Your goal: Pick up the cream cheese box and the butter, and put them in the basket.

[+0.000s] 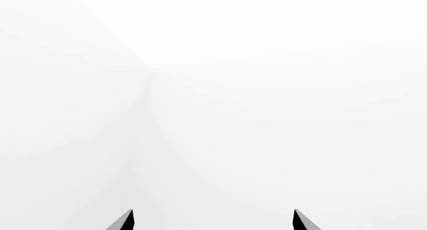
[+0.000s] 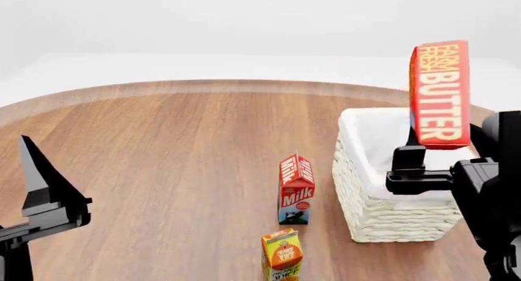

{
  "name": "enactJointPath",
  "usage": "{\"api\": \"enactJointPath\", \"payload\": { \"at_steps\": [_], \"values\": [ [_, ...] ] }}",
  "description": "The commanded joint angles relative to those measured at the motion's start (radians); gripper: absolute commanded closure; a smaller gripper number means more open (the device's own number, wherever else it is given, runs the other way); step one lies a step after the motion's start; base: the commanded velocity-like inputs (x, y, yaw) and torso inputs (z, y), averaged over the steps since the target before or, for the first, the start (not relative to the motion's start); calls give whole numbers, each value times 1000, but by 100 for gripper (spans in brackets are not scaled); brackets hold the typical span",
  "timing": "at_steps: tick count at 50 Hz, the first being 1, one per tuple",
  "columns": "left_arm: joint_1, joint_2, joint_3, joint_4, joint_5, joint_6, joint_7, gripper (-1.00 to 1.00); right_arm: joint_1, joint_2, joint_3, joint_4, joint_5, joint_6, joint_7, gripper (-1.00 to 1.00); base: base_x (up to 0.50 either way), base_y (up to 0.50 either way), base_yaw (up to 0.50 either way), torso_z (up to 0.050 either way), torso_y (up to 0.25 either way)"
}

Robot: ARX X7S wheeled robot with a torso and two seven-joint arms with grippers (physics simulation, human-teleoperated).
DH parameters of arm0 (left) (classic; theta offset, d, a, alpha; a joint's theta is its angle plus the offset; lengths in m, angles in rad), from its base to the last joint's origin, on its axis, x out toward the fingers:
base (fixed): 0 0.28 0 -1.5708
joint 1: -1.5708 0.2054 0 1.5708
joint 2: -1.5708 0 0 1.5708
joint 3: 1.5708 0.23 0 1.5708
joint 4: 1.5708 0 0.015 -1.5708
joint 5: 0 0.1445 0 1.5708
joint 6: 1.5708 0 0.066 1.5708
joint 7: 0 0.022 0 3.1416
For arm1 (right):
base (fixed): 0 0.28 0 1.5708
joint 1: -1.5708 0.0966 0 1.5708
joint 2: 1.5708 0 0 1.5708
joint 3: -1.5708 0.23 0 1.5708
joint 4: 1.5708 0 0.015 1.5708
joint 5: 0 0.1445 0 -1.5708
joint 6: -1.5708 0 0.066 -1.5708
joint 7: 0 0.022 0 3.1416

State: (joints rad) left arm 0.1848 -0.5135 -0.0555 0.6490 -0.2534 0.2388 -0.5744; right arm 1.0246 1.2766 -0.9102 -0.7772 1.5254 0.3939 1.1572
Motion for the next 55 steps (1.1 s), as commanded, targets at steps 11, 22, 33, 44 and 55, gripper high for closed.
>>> {"api": "enactJointPath", "payload": {
  "at_steps": [11,22,33,44,55],
  "values": [
    [-5,11,-16,20,20,-25,19,-100,207,37,117,241,130,218,-487,100,0,0,0,0,1],
    [-3,8,-17,31,22,-33,15,-100,233,67,129,370,142,262,-582,100,0,0,0,1,2],
    [-9,6,-10,35,27,-40,14,-100,238,86,130,455,150,290,-595,100,0,0,0,0,1],
    [-14,4,-6,42,30,-50,12,-100,314,-3,101,593,47,432,-726,100,0,0,0,1,2],
    [-20,4,3,40,33,-55,12,-100,341,-83,73,731,-26,466,-798,100,0,0,0,0,1]
  ]
}}
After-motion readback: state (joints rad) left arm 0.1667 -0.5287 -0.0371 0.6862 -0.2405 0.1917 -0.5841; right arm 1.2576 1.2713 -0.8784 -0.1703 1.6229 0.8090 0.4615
